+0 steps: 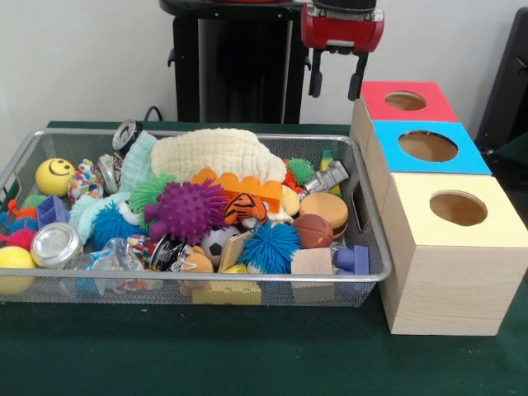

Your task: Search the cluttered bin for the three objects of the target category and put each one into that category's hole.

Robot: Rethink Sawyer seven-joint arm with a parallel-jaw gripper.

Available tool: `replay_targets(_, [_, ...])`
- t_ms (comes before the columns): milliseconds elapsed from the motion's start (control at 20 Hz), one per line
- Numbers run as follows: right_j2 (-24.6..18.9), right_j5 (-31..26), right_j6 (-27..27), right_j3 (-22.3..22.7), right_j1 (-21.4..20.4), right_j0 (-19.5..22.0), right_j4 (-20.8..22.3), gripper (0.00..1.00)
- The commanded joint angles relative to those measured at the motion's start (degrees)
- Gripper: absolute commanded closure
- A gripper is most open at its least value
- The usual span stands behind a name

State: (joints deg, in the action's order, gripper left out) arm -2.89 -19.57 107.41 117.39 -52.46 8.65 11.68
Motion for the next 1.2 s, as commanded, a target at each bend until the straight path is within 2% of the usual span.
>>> replay_targets(50, [-15.4,-17.5,-19.5,1.7,-0.9,11.7,2.7,0.00])
replay_targets(250, [-14.1,-17.7,-16.0,-0.5,-1.3,10.1,5.2,0.00])
replay_targets(350, [-13.9,-17.7,-15.1,-4.0,-0.3,9.9,8.2,0.00])
replay_targets(650, [-16.0,-27.5,-14.8,-13.5,2.3,9.5,10.9,0.00])
replay_targets(850, [-18.4,-31.8,-17.4,-18.9,4.7,10.4,12.7,0.00])
replay_targets(1200, [-19.9,-29.0,-17.8,-24.4,7.3,10.9,20.0,0.00])
